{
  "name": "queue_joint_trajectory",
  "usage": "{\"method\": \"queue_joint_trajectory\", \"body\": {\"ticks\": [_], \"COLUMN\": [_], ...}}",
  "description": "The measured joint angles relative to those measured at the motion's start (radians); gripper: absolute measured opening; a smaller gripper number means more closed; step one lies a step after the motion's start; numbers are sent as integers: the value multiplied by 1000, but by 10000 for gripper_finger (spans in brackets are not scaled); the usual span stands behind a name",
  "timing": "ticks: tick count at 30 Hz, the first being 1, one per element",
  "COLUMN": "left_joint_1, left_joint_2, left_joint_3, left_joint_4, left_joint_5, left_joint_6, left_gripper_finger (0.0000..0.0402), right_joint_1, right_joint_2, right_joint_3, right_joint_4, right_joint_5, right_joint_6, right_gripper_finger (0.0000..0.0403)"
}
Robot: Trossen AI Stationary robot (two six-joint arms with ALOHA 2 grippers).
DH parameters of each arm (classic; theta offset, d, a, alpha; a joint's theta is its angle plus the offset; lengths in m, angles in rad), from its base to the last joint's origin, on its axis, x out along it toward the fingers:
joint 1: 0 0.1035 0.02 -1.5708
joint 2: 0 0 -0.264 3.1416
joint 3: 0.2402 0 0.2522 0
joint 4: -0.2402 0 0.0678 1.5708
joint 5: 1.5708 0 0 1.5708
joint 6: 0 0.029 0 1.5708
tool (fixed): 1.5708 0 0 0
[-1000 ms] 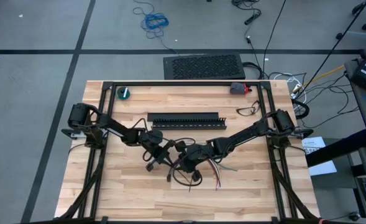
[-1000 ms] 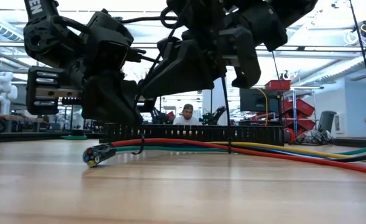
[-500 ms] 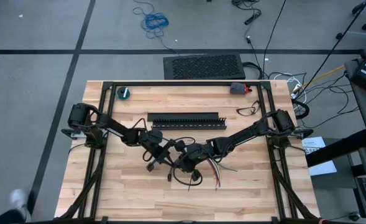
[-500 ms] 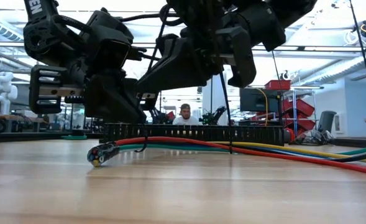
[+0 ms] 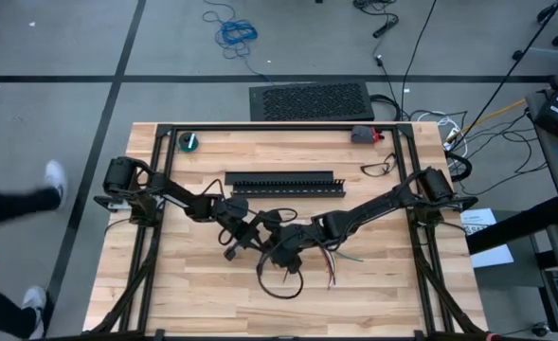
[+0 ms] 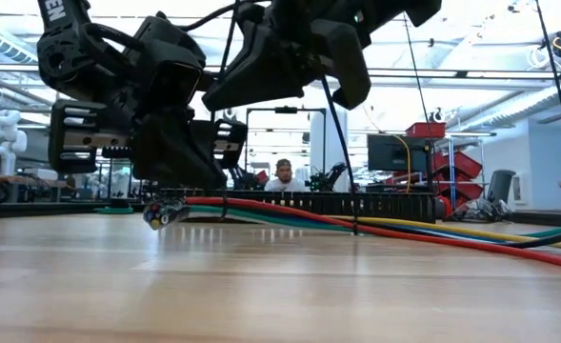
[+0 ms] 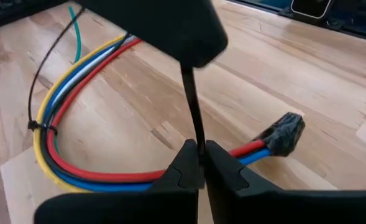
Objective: Ziptie cables
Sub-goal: Wrap the cables together using a zip tie
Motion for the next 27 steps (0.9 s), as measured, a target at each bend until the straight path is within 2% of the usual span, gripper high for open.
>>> {"method": "queue_joint_trajectory", "body": {"ticks": [13, 18, 20, 25, 27], "left_joint_1": [0, -1, -1, -1, 0], "left_joint_2": [34, 97, 115, 135, 140], "left_joint_3": [-1, 0, -1, -1, -1], "left_joint_4": [-13, 60, 91, 109, 112], "left_joint_5": [-1, 0, 0, -2, -12], "left_joint_6": [-1, -18, -31, -62, -87], "left_gripper_finger": [10, 10, 10, 10, 18], "right_joint_1": [8, 14, 21, 28, 28], "right_joint_2": [-2, -26, -32, -38, -38], "right_joint_3": [1, 1, 1, 1, 1], "right_joint_4": [32, 31, 30, 25, 24], "right_joint_5": [112, 128, 165, 182, 220], "right_joint_6": [-35, -47, -56, -65, -66], "right_gripper_finger": [0, 0, 0, 0, 0]}}
